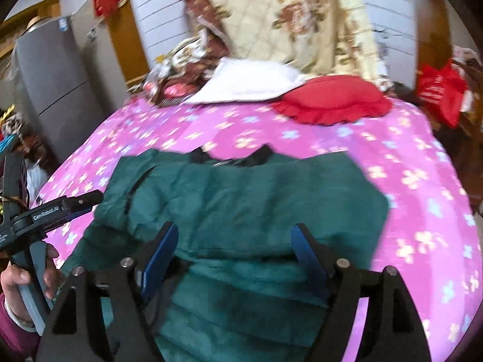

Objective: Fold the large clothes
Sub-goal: 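Open the right tool and release the folded side onto the jacket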

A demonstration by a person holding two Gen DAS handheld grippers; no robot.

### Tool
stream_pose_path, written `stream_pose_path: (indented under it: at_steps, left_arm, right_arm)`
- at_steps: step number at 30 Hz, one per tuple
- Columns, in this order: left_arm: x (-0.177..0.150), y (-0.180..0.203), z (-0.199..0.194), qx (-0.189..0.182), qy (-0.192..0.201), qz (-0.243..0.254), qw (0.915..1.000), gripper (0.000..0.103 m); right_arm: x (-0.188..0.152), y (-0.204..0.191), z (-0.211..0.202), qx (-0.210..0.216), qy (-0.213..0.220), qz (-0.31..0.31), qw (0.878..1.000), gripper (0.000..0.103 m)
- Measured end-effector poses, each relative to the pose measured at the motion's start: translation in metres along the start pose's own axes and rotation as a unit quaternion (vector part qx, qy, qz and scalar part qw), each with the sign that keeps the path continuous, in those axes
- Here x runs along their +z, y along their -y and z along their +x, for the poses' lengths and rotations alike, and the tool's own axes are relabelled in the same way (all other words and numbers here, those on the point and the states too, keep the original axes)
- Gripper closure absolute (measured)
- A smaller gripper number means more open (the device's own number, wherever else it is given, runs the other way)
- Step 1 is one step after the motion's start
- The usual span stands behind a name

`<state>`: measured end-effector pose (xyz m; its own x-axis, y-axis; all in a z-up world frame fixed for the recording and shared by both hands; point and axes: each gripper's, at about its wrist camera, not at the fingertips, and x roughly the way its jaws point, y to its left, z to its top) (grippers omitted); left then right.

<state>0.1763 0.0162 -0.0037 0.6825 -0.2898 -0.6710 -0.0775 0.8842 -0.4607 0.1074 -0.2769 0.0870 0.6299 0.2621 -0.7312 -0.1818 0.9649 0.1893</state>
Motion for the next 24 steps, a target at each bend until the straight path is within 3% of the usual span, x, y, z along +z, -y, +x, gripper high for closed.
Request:
stream_pose_path:
  at_steps: [4, 6, 8, 10, 17, 24]
  left_arm:
    - [-0.002, 0.021, 0.034, 0.016, -0.050, -0.001, 0.9986, 0.052]
    - [-0.004, 0.027, 0.044, 0.023, -0.054, 0.002, 0.9983, 0.053]
    - [-0.005, 0.032, 0.054, 0.031, -0.052, 0.007, 0.9982, 0.065]
    - [-0.003, 0.037, 0.057, 0.039, -0.047, 0.026, 0.9978, 0.100]
    - [0.018, 0.041, 0.023, 0.067, 0.021, 0.086, 0.9938, 0.103]
    - [0.035, 0.000, 0.009, 0.114, 0.048, 0.096, 0.9877, 0.103]
  right_arm:
    - [0.004, 0.030, -0.025, -0.031, 0.018, 0.013, 0.999, 0.021]
    - [0.006, 0.047, -0.037, -0.043, 0.028, 0.025, 0.998, 0.021]
    - [0.007, 0.062, -0.046, -0.053, 0.036, 0.040, 0.997, 0.021]
    - [0.006, 0.075, -0.050, -0.064, 0.038, 0.057, 0.996, 0.021]
    - [0.003, 0.093, -0.031, -0.072, 0.029, 0.086, 0.993, 0.021]
    - [0.008, 0.068, 0.013, -0.057, 0.009, 0.067, 0.996, 0.021]
